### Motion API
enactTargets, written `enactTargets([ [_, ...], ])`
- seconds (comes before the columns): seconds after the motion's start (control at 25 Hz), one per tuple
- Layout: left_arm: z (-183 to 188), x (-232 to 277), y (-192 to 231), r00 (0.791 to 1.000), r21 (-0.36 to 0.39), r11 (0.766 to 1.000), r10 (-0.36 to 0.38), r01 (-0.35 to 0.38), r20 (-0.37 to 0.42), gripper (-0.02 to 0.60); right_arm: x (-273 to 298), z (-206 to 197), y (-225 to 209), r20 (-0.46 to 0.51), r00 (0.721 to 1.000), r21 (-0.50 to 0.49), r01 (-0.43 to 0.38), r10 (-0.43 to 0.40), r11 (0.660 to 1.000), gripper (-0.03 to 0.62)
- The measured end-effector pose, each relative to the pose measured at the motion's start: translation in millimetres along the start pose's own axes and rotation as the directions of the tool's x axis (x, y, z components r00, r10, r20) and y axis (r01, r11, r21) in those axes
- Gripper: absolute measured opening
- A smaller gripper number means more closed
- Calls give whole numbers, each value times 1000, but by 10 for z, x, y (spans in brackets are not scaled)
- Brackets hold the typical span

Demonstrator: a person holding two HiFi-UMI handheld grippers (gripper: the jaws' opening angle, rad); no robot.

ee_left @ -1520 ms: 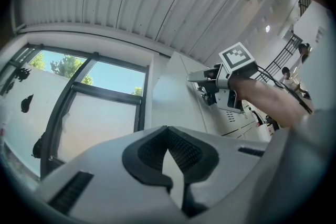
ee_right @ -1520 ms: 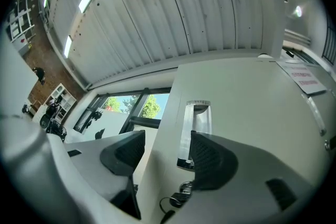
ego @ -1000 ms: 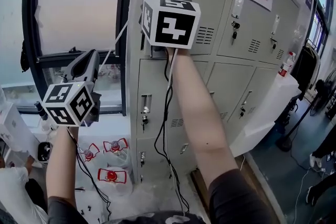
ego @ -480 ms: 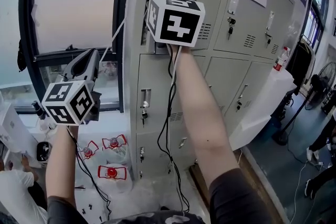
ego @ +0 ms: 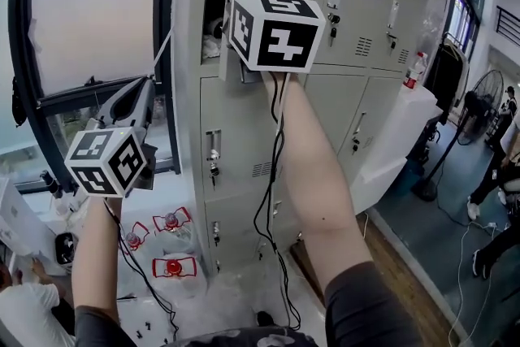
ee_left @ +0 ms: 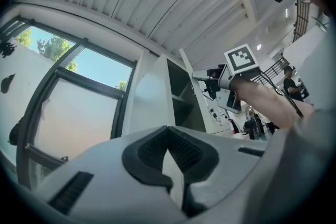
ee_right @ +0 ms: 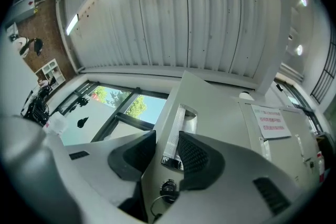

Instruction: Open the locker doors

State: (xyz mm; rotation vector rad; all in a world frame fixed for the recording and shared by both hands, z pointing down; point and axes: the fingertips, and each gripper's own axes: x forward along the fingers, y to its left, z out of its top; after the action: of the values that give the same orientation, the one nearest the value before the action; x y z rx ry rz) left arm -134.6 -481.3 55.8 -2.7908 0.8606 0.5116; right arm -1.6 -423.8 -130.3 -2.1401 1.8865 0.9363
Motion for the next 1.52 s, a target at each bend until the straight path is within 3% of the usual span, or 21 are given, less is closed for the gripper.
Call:
enactTargets([
  [0.32,16,-38,-257,1000,2,1000,-19,19,-6,8,-255,141,-101,12,999,-73,39,-39,997,156],
  [0.92,94,162,-1044,1000,25,1000,4,-4,5,8,-880,396,-509,87,994,-101,-52,61,994,137],
  [1.52,53,256,-1724,1000,25,1000,-11,11,-19,8,-1413,502,-1094,117,992,-93,-29,39,995,80],
])
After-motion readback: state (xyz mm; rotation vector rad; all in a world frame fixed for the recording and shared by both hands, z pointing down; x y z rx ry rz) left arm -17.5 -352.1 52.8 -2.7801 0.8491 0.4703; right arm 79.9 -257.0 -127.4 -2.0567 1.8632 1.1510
